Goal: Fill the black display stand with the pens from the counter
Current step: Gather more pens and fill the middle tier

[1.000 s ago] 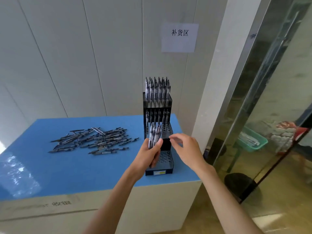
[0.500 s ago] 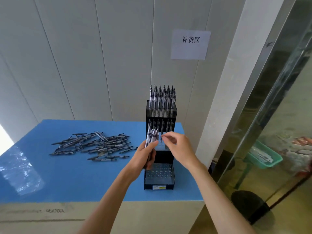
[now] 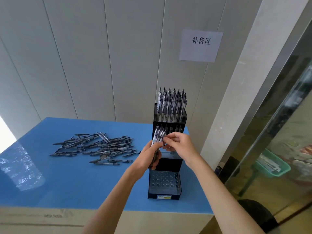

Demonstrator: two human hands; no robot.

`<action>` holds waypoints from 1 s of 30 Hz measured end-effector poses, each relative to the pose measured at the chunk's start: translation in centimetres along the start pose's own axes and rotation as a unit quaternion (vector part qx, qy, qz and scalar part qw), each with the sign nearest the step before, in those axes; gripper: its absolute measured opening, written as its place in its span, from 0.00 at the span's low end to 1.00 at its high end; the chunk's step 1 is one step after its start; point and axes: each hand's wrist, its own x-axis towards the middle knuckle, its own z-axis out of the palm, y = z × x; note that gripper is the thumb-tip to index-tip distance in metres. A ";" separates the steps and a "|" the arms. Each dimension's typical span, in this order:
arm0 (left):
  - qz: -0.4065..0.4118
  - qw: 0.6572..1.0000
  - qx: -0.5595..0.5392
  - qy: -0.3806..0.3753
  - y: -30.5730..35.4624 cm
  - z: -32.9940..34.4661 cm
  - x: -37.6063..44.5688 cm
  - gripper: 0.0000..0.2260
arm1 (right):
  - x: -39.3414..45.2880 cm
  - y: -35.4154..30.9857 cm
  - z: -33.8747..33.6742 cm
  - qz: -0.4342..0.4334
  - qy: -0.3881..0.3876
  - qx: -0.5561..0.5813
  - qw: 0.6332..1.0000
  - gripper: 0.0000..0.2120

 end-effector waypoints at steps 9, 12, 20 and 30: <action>-0.004 0.990 -0.045 0.137 -0.8 -0.2 1.7 0.09 | 2.1 0.5 0.1 0.038 0.041 0.095 0.994 0.05; 0.012 0.979 -0.065 0.193 -0.9 -0.2 2.0 0.09 | 2.7 0.6 0.1 0.017 0.062 0.088 0.994 0.05; 0.089 0.958 -0.069 0.264 -0.9 -2.9 1.9 0.07 | 4.8 0.5 -1.2 -0.124 0.177 -0.070 0.974 0.02; 0.086 0.966 -0.044 0.238 -0.9 -4.2 1.7 0.10 | 6.6 1.1 0.1 -0.204 0.153 -0.231 0.939 0.01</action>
